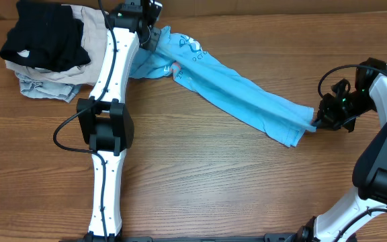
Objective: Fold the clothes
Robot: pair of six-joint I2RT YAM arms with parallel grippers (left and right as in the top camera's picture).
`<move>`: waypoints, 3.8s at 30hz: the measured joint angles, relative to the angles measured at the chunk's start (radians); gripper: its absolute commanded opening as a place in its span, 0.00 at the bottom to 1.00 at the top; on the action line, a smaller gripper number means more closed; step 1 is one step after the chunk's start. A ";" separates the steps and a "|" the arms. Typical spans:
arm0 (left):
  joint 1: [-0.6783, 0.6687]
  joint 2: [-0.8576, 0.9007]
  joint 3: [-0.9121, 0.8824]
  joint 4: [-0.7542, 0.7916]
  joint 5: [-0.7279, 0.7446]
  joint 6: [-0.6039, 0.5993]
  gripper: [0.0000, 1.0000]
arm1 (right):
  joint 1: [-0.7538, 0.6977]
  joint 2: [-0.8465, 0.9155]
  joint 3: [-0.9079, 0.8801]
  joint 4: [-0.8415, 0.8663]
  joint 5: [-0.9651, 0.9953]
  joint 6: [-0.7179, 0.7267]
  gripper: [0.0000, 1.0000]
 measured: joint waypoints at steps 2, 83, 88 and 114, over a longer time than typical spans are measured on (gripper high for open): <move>0.000 0.000 0.000 -0.042 -0.003 0.005 0.37 | 0.006 0.000 0.000 -0.001 -0.004 0.004 0.48; -0.091 0.052 0.237 -0.288 0.303 0.074 0.81 | -0.092 -0.014 0.486 -0.127 0.200 0.159 1.00; -0.133 0.112 0.235 -0.275 0.316 0.091 0.77 | -0.071 -0.014 0.486 -0.141 0.196 0.159 1.00; -0.162 0.177 0.147 -0.642 0.016 -0.207 0.97 | 0.087 -0.014 0.467 -0.124 0.193 0.160 1.00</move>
